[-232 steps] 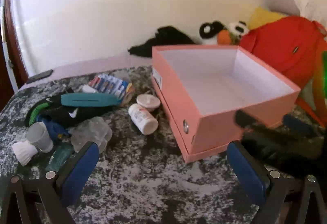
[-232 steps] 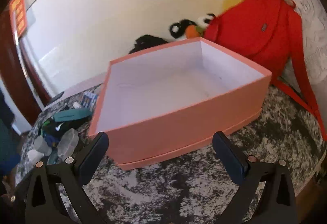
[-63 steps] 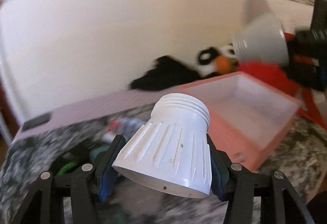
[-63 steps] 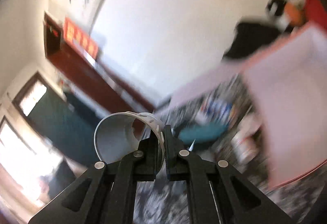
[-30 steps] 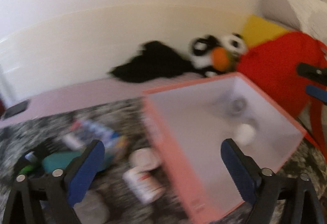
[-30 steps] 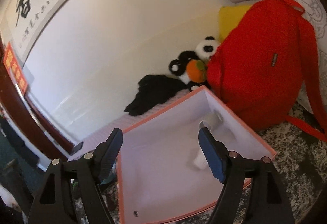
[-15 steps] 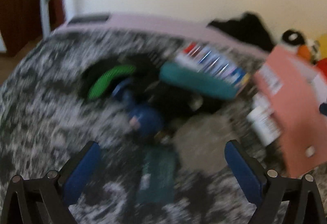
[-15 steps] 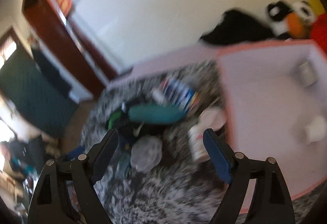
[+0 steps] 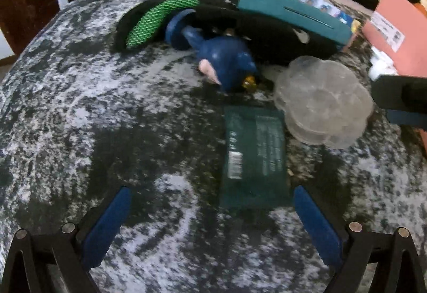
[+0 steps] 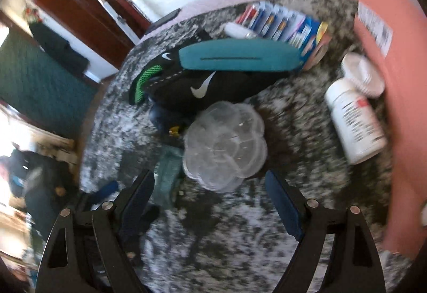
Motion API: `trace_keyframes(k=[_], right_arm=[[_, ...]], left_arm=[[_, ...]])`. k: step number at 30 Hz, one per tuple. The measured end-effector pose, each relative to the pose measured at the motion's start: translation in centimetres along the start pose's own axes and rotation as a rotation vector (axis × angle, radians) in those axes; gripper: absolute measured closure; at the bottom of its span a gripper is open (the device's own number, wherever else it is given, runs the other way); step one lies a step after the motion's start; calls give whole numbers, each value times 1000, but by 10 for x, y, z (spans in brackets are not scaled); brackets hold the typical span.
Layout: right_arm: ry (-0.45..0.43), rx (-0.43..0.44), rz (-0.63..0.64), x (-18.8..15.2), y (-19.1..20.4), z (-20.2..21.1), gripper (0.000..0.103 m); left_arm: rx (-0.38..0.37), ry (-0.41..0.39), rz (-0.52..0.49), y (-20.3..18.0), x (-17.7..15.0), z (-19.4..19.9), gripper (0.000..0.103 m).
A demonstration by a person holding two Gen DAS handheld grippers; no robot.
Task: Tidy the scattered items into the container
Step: 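Grasp the dark green packet with the left gripper while the right grasps the clear container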
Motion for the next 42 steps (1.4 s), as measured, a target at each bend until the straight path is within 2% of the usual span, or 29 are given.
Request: trace_keyframes(k=[9, 21, 30, 36, 40, 42], right_arm=[[19, 52, -144, 1, -26, -8, 15], [36, 145, -349, -2, -55, -13, 14], [6, 193, -351, 7, -50, -21, 6], [-15, 233, -341, 13, -45, -31, 6], [-26, 233, -308, 16, -42, -37, 13], [-31, 232, -291, 18, -41, -40, 13]], left_arm=[[10, 5, 2, 8, 3, -11, 2], [-46, -28, -39, 1, 4, -30, 2], [-32, -60, -49, -6, 16, -36, 1], [-95, -46, -60, -24, 23, -35, 1], [-144, -41, -81, -39, 27, -35, 1], [-113, -52, -95, -45, 31, -41, 1]])
Point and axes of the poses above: each gripper's, at about its wrist camera, not at the fingertips, and z roughly against the way its jaws point, y to its left, x to its top, the point moved 6 cm from there along -z, roughly the way its jaws point, and after that the axes turned 6 degrees about x, right-handed, at the moved point
